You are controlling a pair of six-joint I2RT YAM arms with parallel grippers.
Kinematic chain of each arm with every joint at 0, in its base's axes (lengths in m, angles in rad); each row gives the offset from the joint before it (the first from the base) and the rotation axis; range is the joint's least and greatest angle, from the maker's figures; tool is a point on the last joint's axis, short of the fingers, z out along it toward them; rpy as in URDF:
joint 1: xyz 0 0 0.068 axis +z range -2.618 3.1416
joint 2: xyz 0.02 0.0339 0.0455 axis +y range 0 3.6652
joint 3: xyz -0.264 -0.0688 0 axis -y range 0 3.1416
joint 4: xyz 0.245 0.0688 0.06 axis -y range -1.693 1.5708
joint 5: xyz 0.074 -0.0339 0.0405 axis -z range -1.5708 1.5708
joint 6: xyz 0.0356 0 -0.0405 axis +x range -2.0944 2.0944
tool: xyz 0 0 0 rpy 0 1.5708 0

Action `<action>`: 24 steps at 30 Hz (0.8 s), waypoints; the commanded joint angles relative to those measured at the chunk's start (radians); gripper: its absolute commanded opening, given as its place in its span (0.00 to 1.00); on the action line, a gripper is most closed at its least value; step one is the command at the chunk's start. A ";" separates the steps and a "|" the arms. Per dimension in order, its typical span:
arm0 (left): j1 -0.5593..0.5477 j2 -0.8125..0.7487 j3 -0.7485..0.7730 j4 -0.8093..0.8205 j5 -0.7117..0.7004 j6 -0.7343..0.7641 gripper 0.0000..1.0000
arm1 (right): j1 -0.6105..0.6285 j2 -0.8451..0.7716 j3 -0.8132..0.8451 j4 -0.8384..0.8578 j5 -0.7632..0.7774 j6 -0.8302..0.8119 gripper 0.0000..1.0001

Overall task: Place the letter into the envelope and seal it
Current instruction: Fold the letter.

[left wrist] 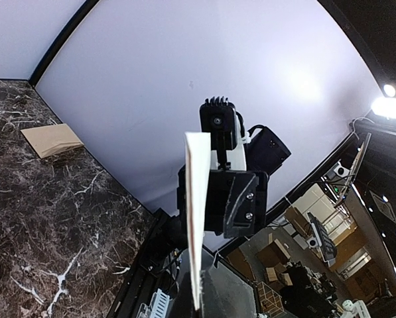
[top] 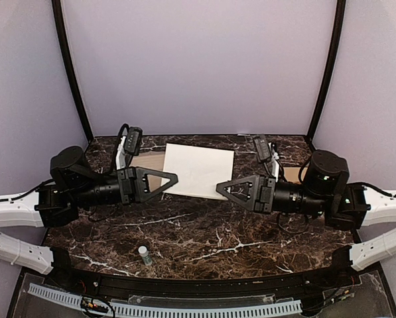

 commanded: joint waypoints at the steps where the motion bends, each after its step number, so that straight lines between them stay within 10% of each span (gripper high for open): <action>1: 0.004 -0.009 -0.008 0.033 0.024 -0.005 0.00 | 0.005 -0.003 -0.004 0.052 0.033 -0.001 0.19; 8: 0.004 0.012 0.002 -0.031 0.029 -0.005 0.03 | -0.004 -0.015 -0.005 0.005 0.069 -0.006 0.00; 13: 0.003 0.005 0.037 -0.181 -0.037 0.027 0.51 | -0.037 -0.038 -0.014 -0.043 0.056 -0.011 0.00; 24: 0.025 -0.051 0.142 -0.594 -0.261 0.111 0.84 | -0.146 -0.052 -0.001 -0.313 -0.060 -0.061 0.00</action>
